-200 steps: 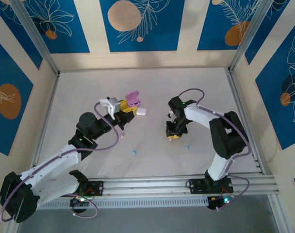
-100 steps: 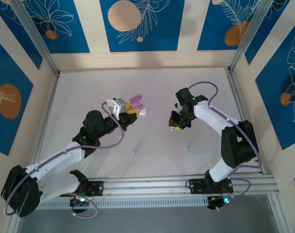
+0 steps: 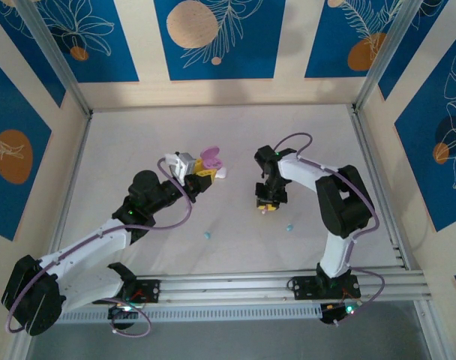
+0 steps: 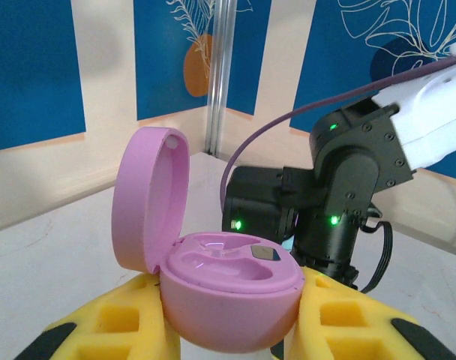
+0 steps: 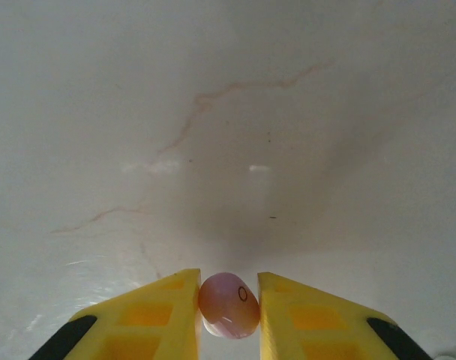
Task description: Insert the wireless bluetooth earbuds into the charging case
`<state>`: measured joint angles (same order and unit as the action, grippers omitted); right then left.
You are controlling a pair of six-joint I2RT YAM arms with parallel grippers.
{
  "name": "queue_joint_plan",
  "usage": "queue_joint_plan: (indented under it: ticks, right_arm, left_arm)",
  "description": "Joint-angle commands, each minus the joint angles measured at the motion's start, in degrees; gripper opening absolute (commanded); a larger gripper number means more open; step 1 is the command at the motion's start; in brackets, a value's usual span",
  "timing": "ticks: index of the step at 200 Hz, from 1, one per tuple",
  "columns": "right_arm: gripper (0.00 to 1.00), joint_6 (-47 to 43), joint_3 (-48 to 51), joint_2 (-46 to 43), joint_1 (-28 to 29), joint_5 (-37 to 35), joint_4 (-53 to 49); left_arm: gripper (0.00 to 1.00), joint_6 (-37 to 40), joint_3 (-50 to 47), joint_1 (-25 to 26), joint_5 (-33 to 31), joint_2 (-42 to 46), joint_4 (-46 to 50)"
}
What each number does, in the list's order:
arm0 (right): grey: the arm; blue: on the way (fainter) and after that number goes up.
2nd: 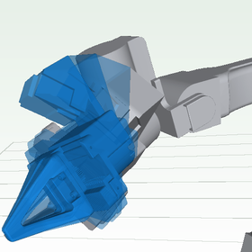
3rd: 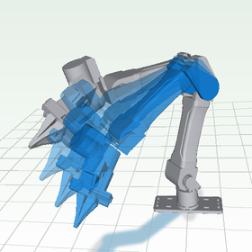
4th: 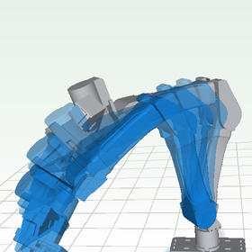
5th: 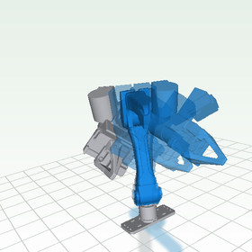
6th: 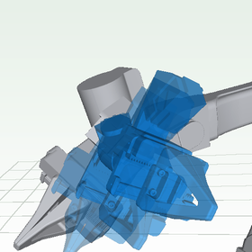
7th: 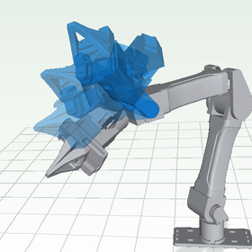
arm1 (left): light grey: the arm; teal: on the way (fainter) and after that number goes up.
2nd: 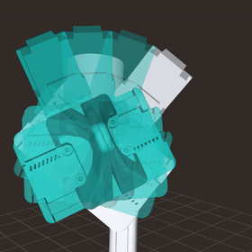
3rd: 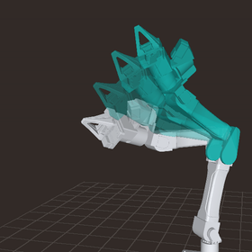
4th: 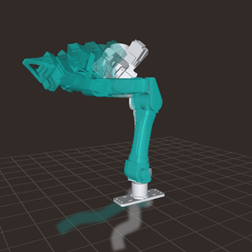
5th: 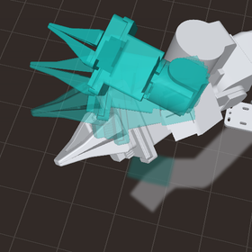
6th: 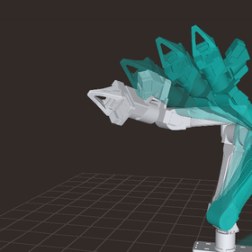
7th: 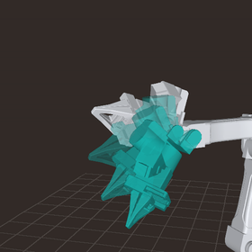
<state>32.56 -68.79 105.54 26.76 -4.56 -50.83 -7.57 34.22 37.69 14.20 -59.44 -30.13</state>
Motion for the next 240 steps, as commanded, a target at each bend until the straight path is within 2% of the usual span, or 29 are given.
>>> queue_joint_plan:
  ticks: [1, 37, 81, 240]
  right_arm:
    - [0.25, -1.7, -0.1, 0.9, 0.6, 0.7, -0.7]
    - [0.33, -2.8, 2.0, 0.3, -0.1, 4.9, 2.6]
    - [0.35, -4.3, 4.3, -0.9, -1.8, 13.1, 7.0]
    - [0.28, -5.9, 4.3, -0.9, -1.4, 15.9, 9.0]
  left_arm:
    - [0.29, 1.1, 1.3, 0.7, -1.2, 0.8, 0.6]
    - [0.29, 1.2, 1.3, 0.7, -1.3, 0.9, 0.9]
    - [0.29, 0.8, 1.7, 0.7, -1.3, 0.5, 0.9]
    - [0.29, 0.3, 2.0, 0.7, -1.2, 0.5, 1.0]
